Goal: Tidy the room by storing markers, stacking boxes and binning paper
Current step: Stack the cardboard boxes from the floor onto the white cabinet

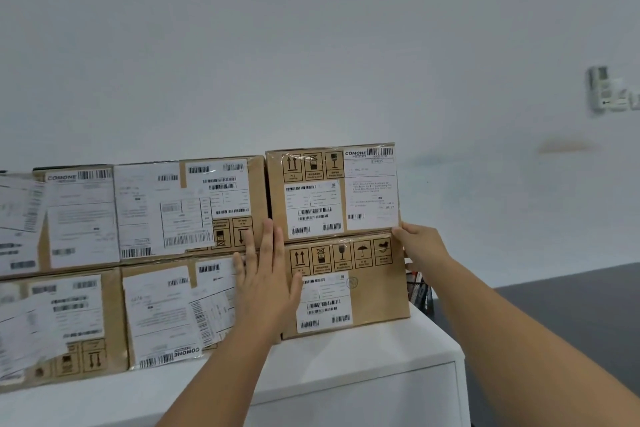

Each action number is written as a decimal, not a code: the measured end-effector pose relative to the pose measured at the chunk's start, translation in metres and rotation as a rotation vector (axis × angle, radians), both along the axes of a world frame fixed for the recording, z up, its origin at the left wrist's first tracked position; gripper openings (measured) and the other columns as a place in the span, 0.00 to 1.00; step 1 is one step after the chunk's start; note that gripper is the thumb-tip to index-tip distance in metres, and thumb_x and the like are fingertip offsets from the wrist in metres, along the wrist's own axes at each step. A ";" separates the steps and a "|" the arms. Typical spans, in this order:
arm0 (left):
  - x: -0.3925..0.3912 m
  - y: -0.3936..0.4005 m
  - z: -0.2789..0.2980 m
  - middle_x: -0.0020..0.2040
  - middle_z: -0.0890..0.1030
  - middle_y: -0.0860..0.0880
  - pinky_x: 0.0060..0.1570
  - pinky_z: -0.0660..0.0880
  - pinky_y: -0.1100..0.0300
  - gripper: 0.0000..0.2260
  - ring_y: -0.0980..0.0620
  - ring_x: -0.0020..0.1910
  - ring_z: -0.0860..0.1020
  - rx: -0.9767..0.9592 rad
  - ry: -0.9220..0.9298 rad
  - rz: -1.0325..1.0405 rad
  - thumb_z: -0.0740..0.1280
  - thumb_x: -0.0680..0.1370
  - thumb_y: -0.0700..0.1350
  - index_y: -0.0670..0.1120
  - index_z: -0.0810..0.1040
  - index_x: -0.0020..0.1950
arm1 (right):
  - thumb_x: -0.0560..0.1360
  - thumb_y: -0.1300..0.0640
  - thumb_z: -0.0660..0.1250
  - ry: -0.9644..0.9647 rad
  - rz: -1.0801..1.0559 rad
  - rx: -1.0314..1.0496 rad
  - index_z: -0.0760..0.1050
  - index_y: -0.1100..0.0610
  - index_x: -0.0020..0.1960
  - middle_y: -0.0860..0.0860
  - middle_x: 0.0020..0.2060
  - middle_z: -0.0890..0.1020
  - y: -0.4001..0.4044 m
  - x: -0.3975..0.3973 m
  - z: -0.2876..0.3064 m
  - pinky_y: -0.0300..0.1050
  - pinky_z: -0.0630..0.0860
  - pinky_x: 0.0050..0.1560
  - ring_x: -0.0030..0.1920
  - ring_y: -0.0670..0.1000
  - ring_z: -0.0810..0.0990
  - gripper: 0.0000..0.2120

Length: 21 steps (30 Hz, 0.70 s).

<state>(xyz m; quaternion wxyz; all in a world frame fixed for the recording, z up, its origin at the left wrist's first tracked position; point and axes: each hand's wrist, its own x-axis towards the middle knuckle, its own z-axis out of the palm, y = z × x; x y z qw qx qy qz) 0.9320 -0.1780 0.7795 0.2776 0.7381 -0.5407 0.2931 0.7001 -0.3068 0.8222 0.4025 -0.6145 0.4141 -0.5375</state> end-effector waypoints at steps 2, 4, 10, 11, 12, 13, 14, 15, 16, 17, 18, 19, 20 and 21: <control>0.001 0.000 0.000 0.75 0.22 0.51 0.72 0.29 0.46 0.39 0.45 0.74 0.24 0.004 -0.009 0.000 0.54 0.81 0.60 0.47 0.29 0.77 | 0.79 0.51 0.61 0.047 -0.012 -0.004 0.82 0.43 0.51 0.54 0.47 0.84 0.000 0.000 0.003 0.57 0.80 0.51 0.45 0.58 0.80 0.11; 0.001 0.001 0.002 0.75 0.23 0.50 0.74 0.31 0.45 0.39 0.44 0.75 0.25 0.028 0.003 -0.002 0.54 0.81 0.60 0.47 0.30 0.77 | 0.79 0.51 0.59 0.106 -0.036 -0.025 0.80 0.44 0.59 0.53 0.46 0.84 -0.003 0.001 0.006 0.50 0.78 0.42 0.42 0.54 0.77 0.14; -0.010 0.016 0.014 0.75 0.24 0.46 0.72 0.30 0.42 0.37 0.46 0.76 0.28 0.082 0.000 0.062 0.49 0.82 0.62 0.47 0.27 0.76 | 0.76 0.43 0.55 0.322 -0.017 0.007 0.69 0.52 0.71 0.54 0.71 0.72 0.014 0.003 -0.009 0.54 0.67 0.69 0.69 0.57 0.70 0.26; -0.016 0.017 0.017 0.75 0.24 0.45 0.73 0.30 0.43 0.37 0.46 0.76 0.29 0.073 -0.002 0.045 0.49 0.82 0.62 0.47 0.27 0.76 | 0.77 0.43 0.57 0.325 -0.019 0.032 0.62 0.54 0.76 0.54 0.74 0.66 0.020 -0.003 -0.013 0.53 0.63 0.73 0.73 0.57 0.65 0.30; -0.024 0.017 0.019 0.76 0.25 0.45 0.73 0.31 0.43 0.37 0.47 0.76 0.30 0.056 -0.004 0.014 0.50 0.82 0.62 0.47 0.27 0.76 | 0.78 0.45 0.59 0.337 -0.023 0.039 0.58 0.55 0.78 0.54 0.76 0.63 0.025 -0.011 -0.016 0.51 0.62 0.72 0.74 0.57 0.63 0.31; -0.035 0.017 0.021 0.76 0.26 0.45 0.73 0.31 0.44 0.37 0.47 0.77 0.31 0.040 -0.006 -0.024 0.51 0.81 0.61 0.48 0.29 0.77 | 0.79 0.48 0.60 0.361 -0.021 0.040 0.57 0.56 0.78 0.54 0.76 0.63 0.030 -0.021 -0.019 0.47 0.63 0.69 0.74 0.56 0.64 0.31; -0.047 0.015 0.022 0.77 0.27 0.46 0.74 0.32 0.44 0.37 0.48 0.77 0.32 0.030 -0.013 -0.064 0.52 0.82 0.60 0.48 0.30 0.77 | 0.79 0.50 0.61 0.391 -0.024 0.044 0.59 0.56 0.77 0.54 0.75 0.65 0.033 -0.034 -0.022 0.44 0.65 0.65 0.72 0.55 0.67 0.29; -0.061 0.013 0.024 0.77 0.29 0.46 0.75 0.33 0.45 0.37 0.49 0.78 0.33 0.045 -0.021 -0.117 0.54 0.82 0.59 0.48 0.31 0.78 | 0.78 0.53 0.62 0.422 -0.037 0.055 0.62 0.56 0.76 0.54 0.73 0.67 0.035 -0.049 -0.026 0.41 0.66 0.61 0.70 0.55 0.70 0.28; -0.077 0.012 0.027 0.78 0.31 0.47 0.76 0.35 0.45 0.37 0.49 0.79 0.35 0.070 -0.018 -0.182 0.55 0.82 0.57 0.48 0.32 0.79 | 0.78 0.54 0.63 0.448 -0.058 0.061 0.64 0.56 0.75 0.55 0.72 0.69 0.038 -0.066 -0.028 0.40 0.67 0.59 0.68 0.55 0.72 0.26; -0.095 0.009 0.029 0.79 0.33 0.48 0.77 0.38 0.45 0.37 0.49 0.80 0.38 0.101 -0.006 -0.254 0.57 0.82 0.55 0.49 0.34 0.80 | 0.78 0.54 0.64 0.478 -0.095 0.067 0.67 0.56 0.73 0.56 0.71 0.70 0.042 -0.084 -0.029 0.40 0.68 0.59 0.66 0.55 0.73 0.25; -0.112 0.004 0.029 0.80 0.34 0.49 0.78 0.41 0.46 0.37 0.50 0.80 0.40 0.133 -0.002 -0.323 0.58 0.81 0.54 0.49 0.35 0.80 | 0.77 0.54 0.64 0.526 -0.145 0.071 0.68 0.54 0.72 0.56 0.70 0.70 0.045 -0.104 -0.030 0.43 0.70 0.62 0.66 0.57 0.73 0.24; -0.130 0.001 0.029 0.80 0.34 0.50 0.78 0.43 0.46 0.37 0.49 0.80 0.43 0.165 -0.014 -0.381 0.59 0.81 0.53 0.50 0.37 0.81 | 0.77 0.52 0.63 0.605 -0.200 0.077 0.68 0.52 0.73 0.56 0.71 0.68 0.048 -0.125 -0.031 0.47 0.71 0.65 0.67 0.58 0.71 0.24; -0.147 -0.001 0.027 0.80 0.34 0.52 0.78 0.45 0.45 0.38 0.48 0.80 0.45 0.193 -0.040 -0.426 0.60 0.80 0.53 0.51 0.39 0.81 | 0.77 0.51 0.61 0.728 -0.261 0.081 0.66 0.51 0.73 0.57 0.72 0.65 0.053 -0.146 -0.032 0.51 0.69 0.67 0.69 0.59 0.68 0.24; -0.163 -0.004 0.025 0.80 0.32 0.53 0.78 0.47 0.45 0.38 0.46 0.80 0.47 0.221 -0.069 -0.463 0.60 0.79 0.53 0.51 0.39 0.81 | 0.78 0.50 0.60 0.869 -0.321 0.078 0.64 0.49 0.75 0.57 0.73 0.63 0.059 -0.167 -0.032 0.53 0.68 0.68 0.71 0.60 0.64 0.25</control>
